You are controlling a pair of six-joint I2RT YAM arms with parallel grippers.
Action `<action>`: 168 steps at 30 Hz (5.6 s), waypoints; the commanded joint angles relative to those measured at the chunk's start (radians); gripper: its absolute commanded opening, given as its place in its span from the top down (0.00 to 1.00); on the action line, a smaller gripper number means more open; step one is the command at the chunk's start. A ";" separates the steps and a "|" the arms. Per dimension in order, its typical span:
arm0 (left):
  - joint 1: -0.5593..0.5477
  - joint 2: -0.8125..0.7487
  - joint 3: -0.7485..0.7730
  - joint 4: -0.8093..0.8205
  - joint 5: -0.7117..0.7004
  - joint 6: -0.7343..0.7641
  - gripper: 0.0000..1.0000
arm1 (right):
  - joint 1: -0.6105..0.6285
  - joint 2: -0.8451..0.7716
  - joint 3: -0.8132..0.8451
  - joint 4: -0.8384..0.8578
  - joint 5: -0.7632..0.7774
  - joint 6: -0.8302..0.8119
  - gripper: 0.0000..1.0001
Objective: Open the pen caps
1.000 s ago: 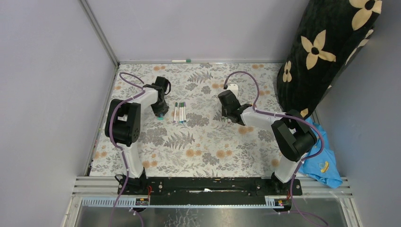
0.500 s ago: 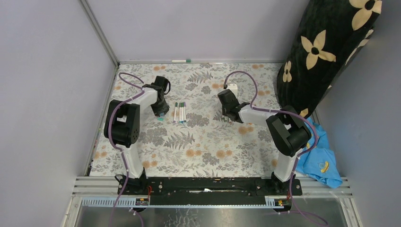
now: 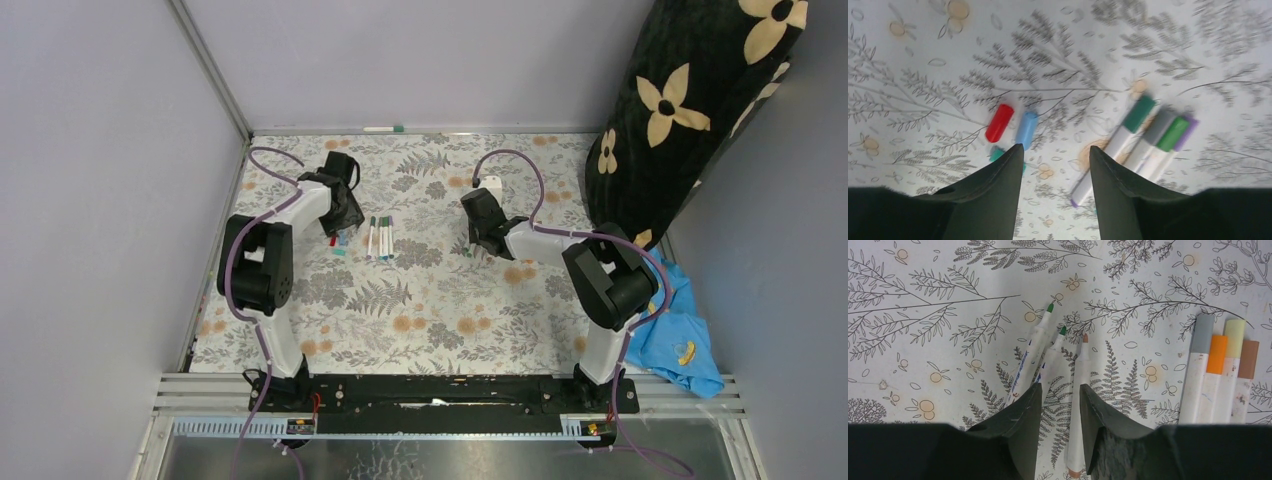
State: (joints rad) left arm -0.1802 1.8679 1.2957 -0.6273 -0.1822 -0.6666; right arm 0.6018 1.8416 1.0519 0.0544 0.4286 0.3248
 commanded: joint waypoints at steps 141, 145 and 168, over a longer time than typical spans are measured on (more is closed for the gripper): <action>-0.102 -0.288 -0.046 0.218 0.433 -0.139 1.00 | 0.113 0.038 0.114 0.551 -0.859 0.200 0.60; -0.102 -0.296 -0.064 0.237 0.416 -0.147 1.00 | 0.113 0.050 0.144 0.529 -0.863 0.203 0.86; -0.143 -0.204 -0.011 0.342 0.170 -0.232 1.00 | 0.163 0.008 0.066 0.463 -0.770 0.229 1.00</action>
State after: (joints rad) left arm -0.3218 1.5948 1.2133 -0.3859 0.0494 -0.8650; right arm 0.7143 1.9018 1.1454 0.4976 -0.3408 0.5446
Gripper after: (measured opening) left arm 0.163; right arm 0.077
